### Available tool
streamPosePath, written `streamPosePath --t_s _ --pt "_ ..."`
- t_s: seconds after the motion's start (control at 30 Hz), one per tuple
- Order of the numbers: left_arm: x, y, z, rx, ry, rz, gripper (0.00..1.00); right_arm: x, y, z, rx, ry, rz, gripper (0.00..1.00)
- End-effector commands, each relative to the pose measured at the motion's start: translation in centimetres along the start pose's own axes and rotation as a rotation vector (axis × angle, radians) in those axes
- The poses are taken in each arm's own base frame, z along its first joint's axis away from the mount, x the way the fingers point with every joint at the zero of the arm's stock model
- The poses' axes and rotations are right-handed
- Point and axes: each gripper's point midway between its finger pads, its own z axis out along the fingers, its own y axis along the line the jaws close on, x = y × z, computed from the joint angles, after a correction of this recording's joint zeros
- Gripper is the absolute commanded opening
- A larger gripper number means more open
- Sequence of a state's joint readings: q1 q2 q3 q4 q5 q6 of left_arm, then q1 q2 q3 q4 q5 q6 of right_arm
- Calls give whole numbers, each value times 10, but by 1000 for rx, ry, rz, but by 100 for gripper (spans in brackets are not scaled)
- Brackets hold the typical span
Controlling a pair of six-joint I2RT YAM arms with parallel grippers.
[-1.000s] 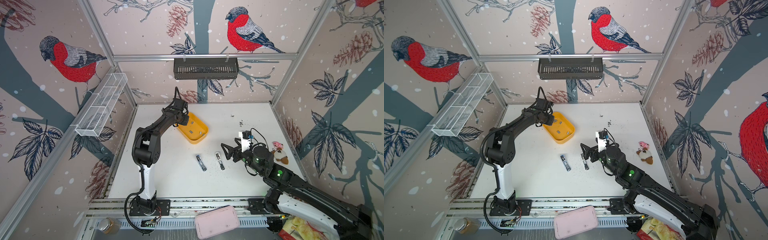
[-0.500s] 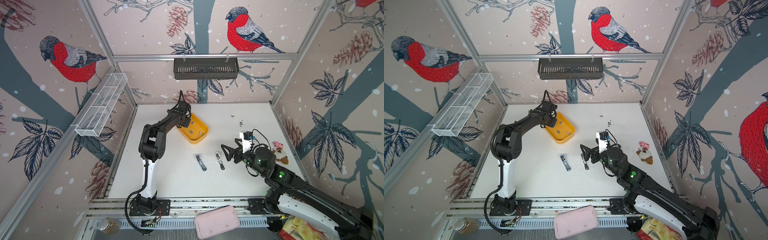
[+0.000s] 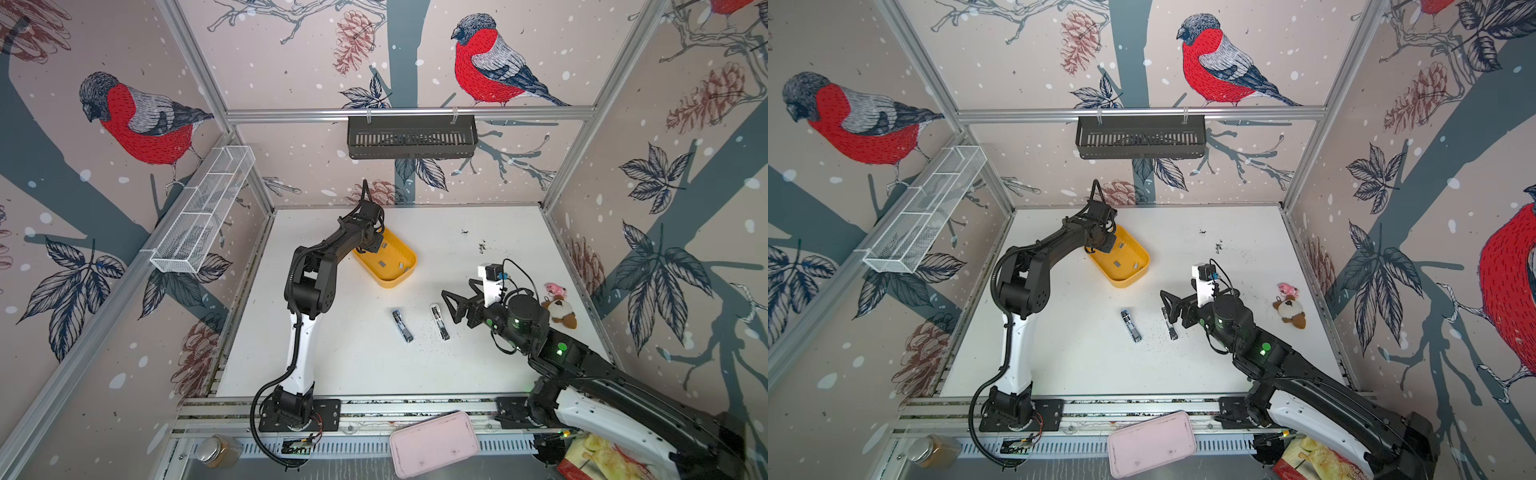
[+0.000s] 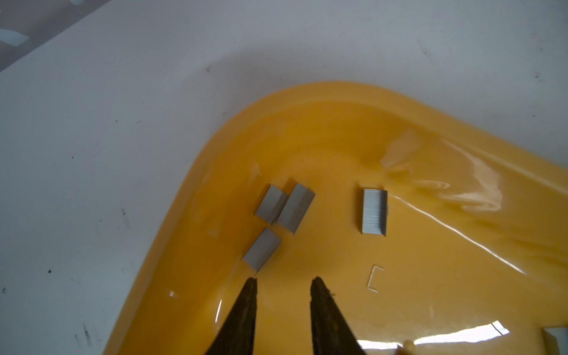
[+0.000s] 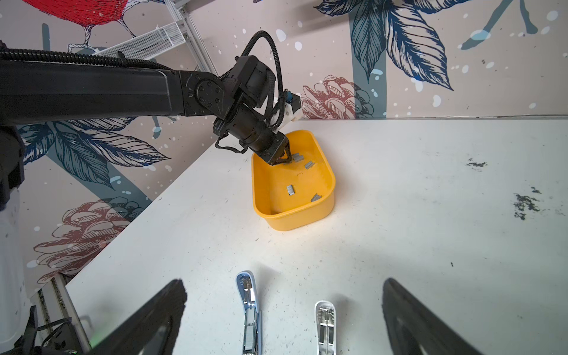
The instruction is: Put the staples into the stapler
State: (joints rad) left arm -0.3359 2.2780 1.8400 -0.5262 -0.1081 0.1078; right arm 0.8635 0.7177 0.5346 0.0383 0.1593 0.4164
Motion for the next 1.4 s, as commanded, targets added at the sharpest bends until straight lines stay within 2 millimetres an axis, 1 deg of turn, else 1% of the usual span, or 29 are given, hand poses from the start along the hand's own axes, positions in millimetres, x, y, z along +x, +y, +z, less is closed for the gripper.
streamPosePath --t_s 0.0,0.17,0.37,0.5,0.87,1.17,1.37 --pt "5 0 3 3 29 -3 32 -2 3 0 -15 -6 7 100" --pt "6 2 5 -6 40 -15 31 2 -1 0 2 -2 20 100" --pt "13 1 11 -5 67 -7 30 5 -6 -1 22 -2 37 100" --pt "14 3 11 -20 72 -10 30 6 -7 -2 24 -1 38 99" --pt "13 10 13 -60 76 4 35 12 -8 0 20 -3 53 99" --pt "15 9 19 -58 87 0 37 15 -10 0 28 4 49 99" --pt "16 4 21 -26 103 3 37 16 -11 0 35 5 45 99"
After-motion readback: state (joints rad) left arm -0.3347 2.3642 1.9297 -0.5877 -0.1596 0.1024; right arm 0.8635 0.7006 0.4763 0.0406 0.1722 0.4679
